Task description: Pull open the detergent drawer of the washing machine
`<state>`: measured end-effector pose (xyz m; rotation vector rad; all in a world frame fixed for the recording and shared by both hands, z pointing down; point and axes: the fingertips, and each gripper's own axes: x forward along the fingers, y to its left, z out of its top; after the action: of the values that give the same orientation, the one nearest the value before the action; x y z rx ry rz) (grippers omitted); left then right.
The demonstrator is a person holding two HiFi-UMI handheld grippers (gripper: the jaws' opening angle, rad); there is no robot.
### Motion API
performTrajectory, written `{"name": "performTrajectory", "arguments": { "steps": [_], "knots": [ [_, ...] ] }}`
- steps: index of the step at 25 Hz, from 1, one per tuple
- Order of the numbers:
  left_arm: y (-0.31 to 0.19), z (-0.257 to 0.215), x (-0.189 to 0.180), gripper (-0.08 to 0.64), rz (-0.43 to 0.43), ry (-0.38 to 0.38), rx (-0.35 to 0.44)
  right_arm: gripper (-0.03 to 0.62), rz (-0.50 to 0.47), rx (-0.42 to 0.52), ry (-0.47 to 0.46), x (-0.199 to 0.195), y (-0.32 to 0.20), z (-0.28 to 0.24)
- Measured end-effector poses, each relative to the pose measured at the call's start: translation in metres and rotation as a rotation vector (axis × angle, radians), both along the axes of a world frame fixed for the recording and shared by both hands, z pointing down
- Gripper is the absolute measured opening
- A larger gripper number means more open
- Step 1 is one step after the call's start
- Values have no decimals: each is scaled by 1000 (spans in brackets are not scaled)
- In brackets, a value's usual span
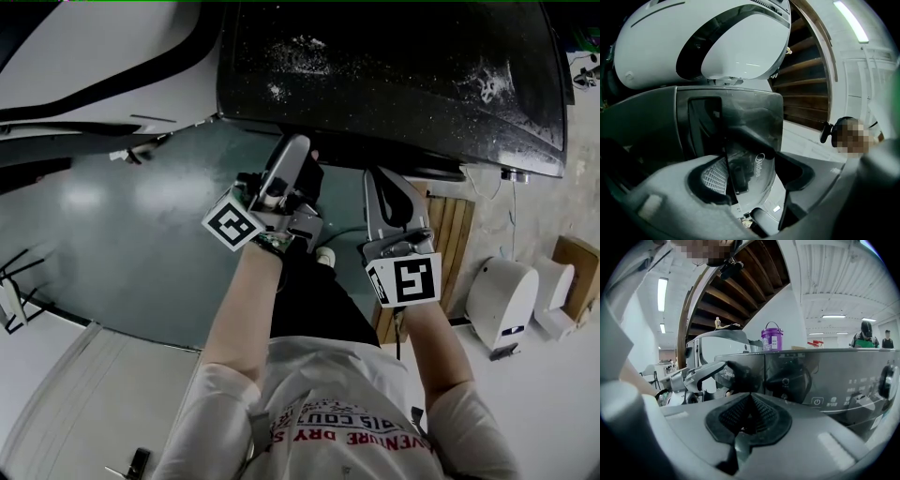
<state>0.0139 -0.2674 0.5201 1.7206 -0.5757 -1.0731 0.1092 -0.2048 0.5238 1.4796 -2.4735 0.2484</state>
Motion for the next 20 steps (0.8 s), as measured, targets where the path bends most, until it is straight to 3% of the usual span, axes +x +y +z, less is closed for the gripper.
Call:
{"name": "performTrajectory", "arguments": {
  "steps": [5,11,20],
  "knots": [
    [30,2,-7,287,-19,-36,47,0,-39,7,10,-7,7,0],
    [40,-1,-5,293,-2,0,13,0,-51,14,29,-11,26,-2],
    [75,1,-9,299,9,-11,11,0,-25,-1,42,-11,67,-4]
  ]
}}
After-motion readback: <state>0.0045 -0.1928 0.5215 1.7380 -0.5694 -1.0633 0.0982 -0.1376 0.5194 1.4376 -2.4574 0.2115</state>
